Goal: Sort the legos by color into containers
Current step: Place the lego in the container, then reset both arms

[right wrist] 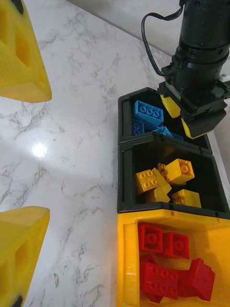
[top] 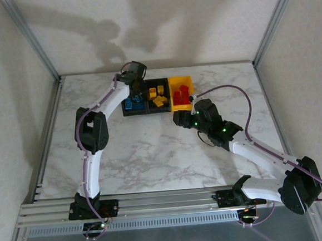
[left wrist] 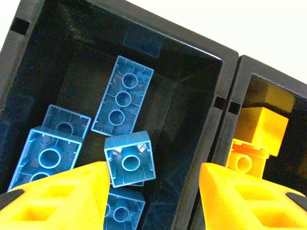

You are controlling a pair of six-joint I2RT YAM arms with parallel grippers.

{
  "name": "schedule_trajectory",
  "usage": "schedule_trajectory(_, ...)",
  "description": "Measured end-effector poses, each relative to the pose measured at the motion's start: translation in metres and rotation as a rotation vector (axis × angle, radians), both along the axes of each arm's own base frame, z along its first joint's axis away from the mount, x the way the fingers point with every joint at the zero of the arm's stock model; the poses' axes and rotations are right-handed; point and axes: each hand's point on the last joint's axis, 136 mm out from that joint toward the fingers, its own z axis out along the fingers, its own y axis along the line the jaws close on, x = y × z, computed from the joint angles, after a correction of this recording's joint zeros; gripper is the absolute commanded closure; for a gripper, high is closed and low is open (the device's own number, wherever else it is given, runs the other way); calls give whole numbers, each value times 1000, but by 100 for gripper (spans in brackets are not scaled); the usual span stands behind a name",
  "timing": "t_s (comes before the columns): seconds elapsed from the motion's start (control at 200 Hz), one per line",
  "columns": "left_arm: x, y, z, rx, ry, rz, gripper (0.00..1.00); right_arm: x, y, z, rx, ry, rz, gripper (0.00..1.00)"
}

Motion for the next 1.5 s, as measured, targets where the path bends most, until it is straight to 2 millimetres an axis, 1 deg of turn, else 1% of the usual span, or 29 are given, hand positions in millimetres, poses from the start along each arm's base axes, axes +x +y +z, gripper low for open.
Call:
schedule_trajectory(0.13,-3,0,0,3,9,-2,47,0,0,-1,-3,3,0,40)
schedule_trajectory(0.17,-6,1,3,3,7,-3,44,-1,-1,-1,-4,3,-1,40)
schedule_trajectory(0.215,-13,1,8,0,1,-7,41,0,-3,-1,-7,3,-8,39)
schedule_trajectory(0.26,-25,3,12,-1,0,-12,38,1,-5,-2,-13,5,-13,38)
schedule_trajectory(0.345,-51,4,33,-23,-34,-32,34,5,-13,-3,-21,10,-34,34)
schedule_trajectory(0.411,-70,5,54,-51,-85,-48,29,11,-22,-3,-28,13,-61,32)
schedule_trajectory(0.436,-78,6,62,-63,-108,-53,27,14,-27,-2,-32,12,-74,31)
schedule_trajectory(0.531,-101,12,89,-95,-196,-68,25,29,-42,4,-49,-2,-126,29)
schedule_trajectory(0.536,-102,13,89,-96,-199,-68,25,29,-43,5,-50,-3,-129,26)
schedule_trajectory(0.541,-103,13,90,-96,-202,-67,25,31,-44,5,-52,-4,-134,15)
schedule_trajectory(0.546,-104,14,92,-98,-208,-67,24,32,-45,5,-52,-4,-136,8)
schedule_trajectory(0.551,-105,14,92,-99,-210,-67,24,32,-45,5,-53,-4,-138,5)
schedule_trajectory(0.561,-106,15,93,-101,-216,-67,22,34,-47,7,-55,-6,-143,2)
schedule_trajectory(0.576,-110,18,96,-100,-228,-65,12,37,-49,8,-55,-7,-156,1)
schedule_trajectory(0.591,-112,19,98,-101,-239,-63,9,40,-51,9,-60,-10,-160,1)
schedule_trajectory(0.626,-117,24,99,-97,-256,-58,8,47,-56,12,-66,-17,-178,1)
schedule_trajectory(0.686,-123,31,95,-85,-268,-48,6,56,-64,13,-79,-25,-205,1)
schedule_trajectory(0.696,-124,32,94,-83,-269,-45,2,57,-66,13,-82,-26,-210,1)
schedule_trajectory(0.711,-125,35,92,-75,-269,-42,1,59,-67,12,-86,-27,-216,1)
schedule_trajectory(0.836,-135,50,70,-17,-261,-10,0,66,-79,9,-119,-34,-252,1)
schedule_trajectory(0.911,-139,60,66,13,-275,6,0,69,-87,9,-148,-50,-288,1)
schedule_trajectory(0.996,-139,77,73,34,-326,43,0,75,-103,14,-192,-89,-372,1)
schedule_trajectory(1.126,-142,113,100,110,-474,134,0,85,-136,28,-272,-208,-534,1)
schedule_trajectory(1.232,-150,144,119,191,-571,201,0,78,-166,26,-361,-300,-641,1)
schedule_trajectory(1.342,-154,184,138,298,-637,304,0,73,-203,22,-451,-342,-754,1)
schedule_trajectory(1.417,-162,210,141,380,-668,375,0,71,-232,26,-475,-359,-849,1)
schedule_trajectory(1.497,-178,236,132,458,-680,441,0,63,-260,30,-479,-387,-943,1)
